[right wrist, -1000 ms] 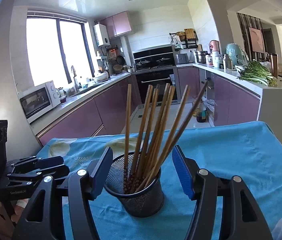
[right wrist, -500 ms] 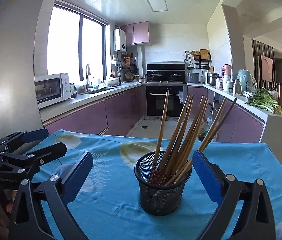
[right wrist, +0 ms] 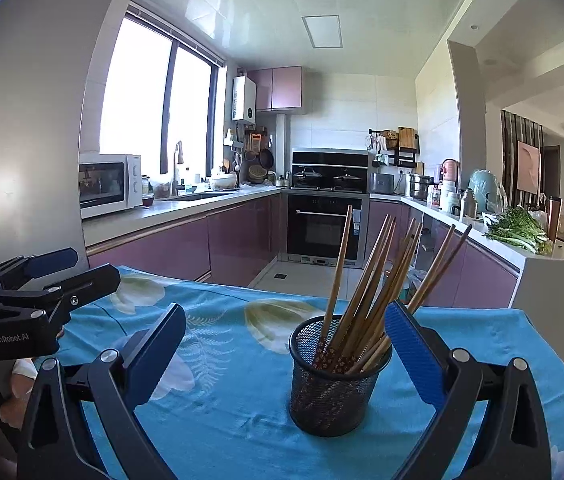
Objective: Organize utensils
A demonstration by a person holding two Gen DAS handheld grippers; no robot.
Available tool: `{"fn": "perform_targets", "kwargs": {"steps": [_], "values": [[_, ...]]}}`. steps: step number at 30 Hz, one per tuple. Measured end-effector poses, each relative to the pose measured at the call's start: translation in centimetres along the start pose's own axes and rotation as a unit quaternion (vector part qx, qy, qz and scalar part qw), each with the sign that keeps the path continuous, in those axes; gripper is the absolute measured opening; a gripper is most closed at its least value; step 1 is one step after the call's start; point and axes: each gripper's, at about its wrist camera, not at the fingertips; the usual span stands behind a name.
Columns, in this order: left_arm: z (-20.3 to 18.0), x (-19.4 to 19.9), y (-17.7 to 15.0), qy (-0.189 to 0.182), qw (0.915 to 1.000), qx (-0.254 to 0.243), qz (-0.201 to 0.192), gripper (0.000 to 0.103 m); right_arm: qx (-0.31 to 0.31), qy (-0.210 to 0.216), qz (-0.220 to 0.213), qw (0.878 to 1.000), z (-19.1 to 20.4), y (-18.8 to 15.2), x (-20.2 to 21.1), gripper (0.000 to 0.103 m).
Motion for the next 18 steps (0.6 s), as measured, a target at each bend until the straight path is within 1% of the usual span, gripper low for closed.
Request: {"fn": "perform_targets", "kwargs": {"steps": [8, 18], "values": [[0.1, 1.1, 0.0, 0.014, 0.9997, 0.0, -0.019, 0.098, -0.006, -0.009, -0.006, 1.0, 0.1, -0.1, 0.3, 0.096], [0.2, 1.8, 0.0, 0.021, 0.9994, 0.001, -0.026, 0.098, -0.006, -0.011, -0.01, 1.0, 0.2, 0.0, 0.1, 0.096]]}}
Point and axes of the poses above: each gripper's, at about its wrist camera, not at the fingertips, and x roughly against the way its jaws point, z to its left, y to its top, and after that the axes turned 14 degrees about x, right-handed
